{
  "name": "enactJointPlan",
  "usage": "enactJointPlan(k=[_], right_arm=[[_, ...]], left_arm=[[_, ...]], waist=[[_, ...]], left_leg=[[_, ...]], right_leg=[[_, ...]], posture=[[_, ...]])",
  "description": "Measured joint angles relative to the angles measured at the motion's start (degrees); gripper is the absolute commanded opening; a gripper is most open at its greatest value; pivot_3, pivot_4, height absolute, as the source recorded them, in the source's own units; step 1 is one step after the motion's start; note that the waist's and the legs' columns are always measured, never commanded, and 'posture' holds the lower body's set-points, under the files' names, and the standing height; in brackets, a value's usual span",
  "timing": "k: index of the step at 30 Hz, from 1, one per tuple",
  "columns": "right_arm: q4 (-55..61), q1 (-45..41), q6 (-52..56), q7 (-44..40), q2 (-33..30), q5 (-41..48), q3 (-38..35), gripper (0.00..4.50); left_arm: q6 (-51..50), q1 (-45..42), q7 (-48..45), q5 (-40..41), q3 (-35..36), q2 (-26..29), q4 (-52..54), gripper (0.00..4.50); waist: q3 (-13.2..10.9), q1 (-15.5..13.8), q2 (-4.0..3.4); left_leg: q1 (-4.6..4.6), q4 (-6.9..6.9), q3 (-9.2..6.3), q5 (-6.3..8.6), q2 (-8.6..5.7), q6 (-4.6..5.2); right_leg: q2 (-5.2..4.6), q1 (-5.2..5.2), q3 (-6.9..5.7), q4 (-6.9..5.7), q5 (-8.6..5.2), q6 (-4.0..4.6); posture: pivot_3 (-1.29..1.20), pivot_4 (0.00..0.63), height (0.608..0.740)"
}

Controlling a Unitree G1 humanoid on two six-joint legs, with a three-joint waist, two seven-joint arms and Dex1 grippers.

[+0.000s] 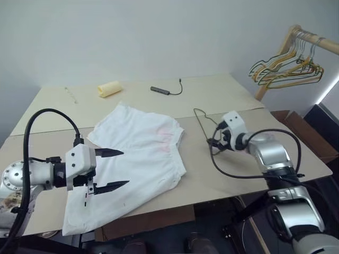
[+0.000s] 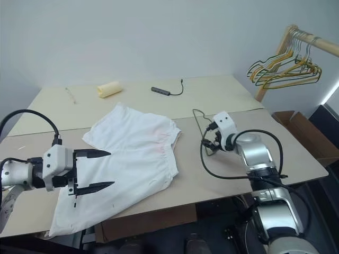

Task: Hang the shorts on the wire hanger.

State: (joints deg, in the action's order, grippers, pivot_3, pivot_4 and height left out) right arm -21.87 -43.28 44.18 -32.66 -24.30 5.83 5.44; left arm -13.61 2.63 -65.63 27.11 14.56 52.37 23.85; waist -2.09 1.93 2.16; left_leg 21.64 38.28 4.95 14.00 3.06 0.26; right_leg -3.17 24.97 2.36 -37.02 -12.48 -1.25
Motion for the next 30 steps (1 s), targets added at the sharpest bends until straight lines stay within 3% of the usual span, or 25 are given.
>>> enactJointPlan(k=[5,9,16,20,30], right_arm=[[-11.69,-5.15,-0.13,4.27,4.71,-0.38,-0.62,4.5],[-21.06,-7.81,-2.87,9.09,7.05,-1.45,-1.71,4.5],[-27.2,-8.75,-4.17,10.62,7.84,-0.8,-5.15,4.5],[-27.33,-8.95,-3.01,10.12,7.84,-1.68,-4.54,3.62],[-27.17,-8.94,-2.76,11.44,8.12,-4.94,-3.03,0.08]], left_arm=[[-0.58,-2.38,1.1,1.24,-0.04,-0.57,0.12,4.43],[-2.38,-5.03,0.91,6.63,0.65,-0.8,0.72,4.43],[-3.13,-5.07,0.82,7.81,0.48,-0.77,2.64,4.43],[-3.47,-5.39,0.83,8.18,0.11,-0.78,2.88,4.5],[-3.93,-6.8,1.24,8.24,-0.95,-0.88,3.18,4.5]], waist=[[0.0,-0.28,0.0],[0.0,-0.5,0.0],[0.0,-0.72,0.0],[0.0,-0.72,0.0],[0.07,-0.17,0.07]], left_leg=[[0.15,0.0,-0.01,-0.01,-0.05,0.01],[0.32,-0.01,-0.02,0.0,-0.09,0.01],[0.34,-0.01,-0.01,0.01,-0.1,0.03],[0.23,-0.01,-0.04,0.0,-0.08,0.03],[-0.04,-0.01,-0.05,0.0,-0.08,0.03]], right_leg=[[-0.06,0.03,-0.02,0.05,0.2,0.28],[-0.1,0.09,-0.02,0.22,0.27,0.26],[-0.11,0.1,-0.01,0.25,0.28,0.22],[-0.07,0.05,-0.01,0.2,0.28,0.21],[-0.07,-0.19,0.0,0.21,0.18,0.05]], posture=[[0.1,0.0,0.74],[0.1,0.0,0.74],[0.09,0.0,0.74],[0.09,0.0,0.74],[0.08,0.0,0.74]])
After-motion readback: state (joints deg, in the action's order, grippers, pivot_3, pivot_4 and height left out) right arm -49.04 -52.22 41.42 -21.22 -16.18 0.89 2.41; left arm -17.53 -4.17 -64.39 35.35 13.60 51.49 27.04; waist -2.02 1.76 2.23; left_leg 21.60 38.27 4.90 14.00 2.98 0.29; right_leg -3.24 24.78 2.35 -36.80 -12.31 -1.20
